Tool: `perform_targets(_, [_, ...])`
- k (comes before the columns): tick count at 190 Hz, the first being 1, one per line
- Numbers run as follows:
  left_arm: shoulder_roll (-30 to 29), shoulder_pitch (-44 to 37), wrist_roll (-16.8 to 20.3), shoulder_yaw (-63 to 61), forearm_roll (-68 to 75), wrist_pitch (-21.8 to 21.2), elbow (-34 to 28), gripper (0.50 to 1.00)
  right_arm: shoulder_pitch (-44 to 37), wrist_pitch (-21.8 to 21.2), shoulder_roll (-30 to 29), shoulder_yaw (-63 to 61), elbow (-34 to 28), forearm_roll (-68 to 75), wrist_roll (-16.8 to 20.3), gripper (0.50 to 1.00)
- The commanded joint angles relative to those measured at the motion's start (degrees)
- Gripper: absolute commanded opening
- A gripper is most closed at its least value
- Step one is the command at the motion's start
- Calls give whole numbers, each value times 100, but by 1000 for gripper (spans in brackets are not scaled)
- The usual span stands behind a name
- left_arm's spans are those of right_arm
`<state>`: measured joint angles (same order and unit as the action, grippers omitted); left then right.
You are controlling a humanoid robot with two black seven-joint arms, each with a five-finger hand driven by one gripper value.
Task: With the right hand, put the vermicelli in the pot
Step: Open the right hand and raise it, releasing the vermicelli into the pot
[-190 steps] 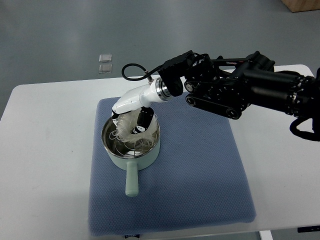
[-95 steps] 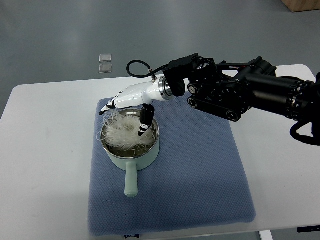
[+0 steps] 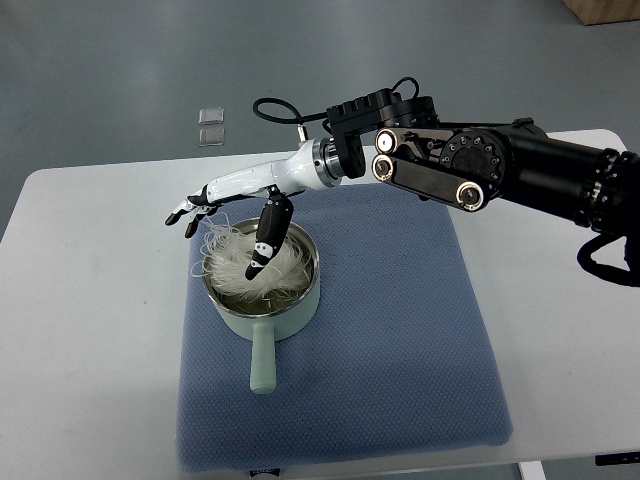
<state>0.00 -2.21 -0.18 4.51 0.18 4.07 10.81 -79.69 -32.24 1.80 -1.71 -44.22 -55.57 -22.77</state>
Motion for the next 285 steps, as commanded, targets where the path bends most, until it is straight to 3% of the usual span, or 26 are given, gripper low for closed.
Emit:
perform_targets(1, [0, 1, 0, -2, 0, 6, 0, 1000, 15, -276, 136, -136, 10, 705, 475, 934])
perform_targets(26, [0, 1, 0, 6, 0, -2, 0, 1000, 50, -276, 207, -136, 27, 1127, 801, 934])
perform_targets(159, [0, 1, 0, -3, 0, 6, 0, 1000, -258, -276, 796, -145, 36, 1180, 810, 934])
perform_targets(201, [0, 1, 0, 6, 0, -2, 0, 1000, -512, -276, 980, -137, 19, 1628, 1222, 934])
perform_targets(252, [0, 1, 0, -3, 0, -2, 0, 1000, -794, -276, 1235, -136, -34, 1593, 1240, 934])
perform_targets(285, [0, 1, 0, 6, 0, -2, 0, 1000, -891, -276, 1630, -145, -597, 1602, 1240, 934])
